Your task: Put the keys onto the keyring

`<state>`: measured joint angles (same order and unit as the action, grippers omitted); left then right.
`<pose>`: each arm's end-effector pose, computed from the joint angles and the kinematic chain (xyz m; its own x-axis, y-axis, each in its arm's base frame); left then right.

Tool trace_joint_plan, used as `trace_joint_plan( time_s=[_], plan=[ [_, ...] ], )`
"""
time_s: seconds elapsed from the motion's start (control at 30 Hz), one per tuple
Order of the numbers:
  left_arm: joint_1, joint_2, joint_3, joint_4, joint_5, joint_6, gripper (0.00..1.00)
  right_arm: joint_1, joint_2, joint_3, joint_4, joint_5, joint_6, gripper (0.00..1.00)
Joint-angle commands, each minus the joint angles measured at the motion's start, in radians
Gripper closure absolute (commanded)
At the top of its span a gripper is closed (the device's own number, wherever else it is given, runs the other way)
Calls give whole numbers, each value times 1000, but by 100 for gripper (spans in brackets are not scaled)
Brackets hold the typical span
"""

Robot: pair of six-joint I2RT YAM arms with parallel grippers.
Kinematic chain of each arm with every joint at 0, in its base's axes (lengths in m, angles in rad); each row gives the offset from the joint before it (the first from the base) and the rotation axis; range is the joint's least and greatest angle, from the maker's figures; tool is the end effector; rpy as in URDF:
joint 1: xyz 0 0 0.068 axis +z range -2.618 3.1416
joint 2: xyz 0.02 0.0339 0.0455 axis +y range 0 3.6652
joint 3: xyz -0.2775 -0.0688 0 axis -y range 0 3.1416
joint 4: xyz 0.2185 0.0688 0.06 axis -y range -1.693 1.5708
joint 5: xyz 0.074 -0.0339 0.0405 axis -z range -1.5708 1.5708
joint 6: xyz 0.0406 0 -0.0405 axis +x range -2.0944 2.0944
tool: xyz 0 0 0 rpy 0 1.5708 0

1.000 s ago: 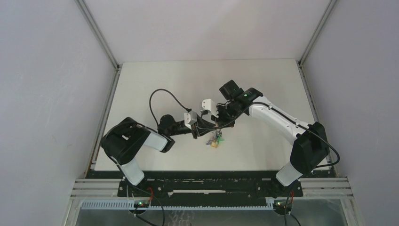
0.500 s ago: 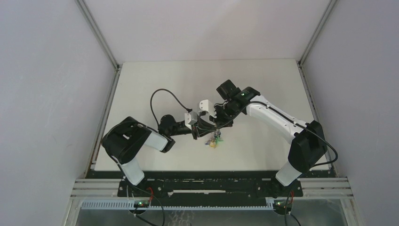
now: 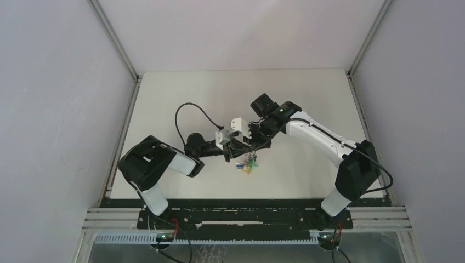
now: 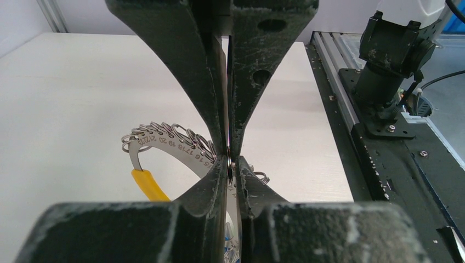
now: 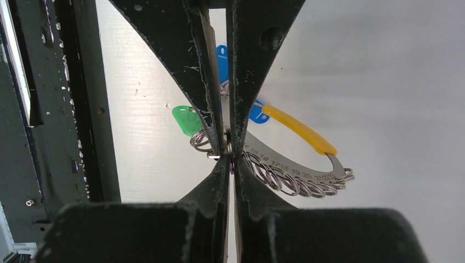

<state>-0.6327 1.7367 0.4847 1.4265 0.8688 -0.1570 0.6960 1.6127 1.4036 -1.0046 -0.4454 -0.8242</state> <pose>0.2155 -0.1965 0.2159 -0.0162 -0.1133 -0.9934 0.9980 0.0591 -0.0230 0.2163 0.2035 0.3004 0.0212 -0.8454 -0.5337 -0.9992 -0.0362 0.0176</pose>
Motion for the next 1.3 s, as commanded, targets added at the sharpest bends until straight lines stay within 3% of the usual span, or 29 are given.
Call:
trace_joint_plan(
  time_s=[0.0, 0.1, 0.23, 0.4, 0.53, 0.7, 0.97, 1.27],
  plan=[
    [-14, 9, 49, 43, 28, -17, 87, 13, -7, 56, 41, -9, -18, 100],
    [-15, 13, 50, 43, 28, -16, 88, 14, -10, 58, 43, -9, -15, 100],
    [-16, 12, 49, 42, 18, -14, 100, 14, -19, 56, 44, -21, -19, 100],
    [-9, -16, 26, 43, -16, -3, 100, -18, -56, 21, 68, -52, -13, 100],
    [-3, -44, 5, 43, -42, 15, 100, -79, -144, -67, 126, -139, 1, 87],
    [2, -67, -7, 43, -66, 17, 100, -164, -251, -216, 258, -294, 13, 78],
    [4, -85, -17, 44, -88, 14, 100, -229, -311, -396, 476, -431, 73, 76],
    [2, -87, -13, 45, -81, 12, 100, -244, -289, -447, 618, -465, 121, 76]
  ],
)
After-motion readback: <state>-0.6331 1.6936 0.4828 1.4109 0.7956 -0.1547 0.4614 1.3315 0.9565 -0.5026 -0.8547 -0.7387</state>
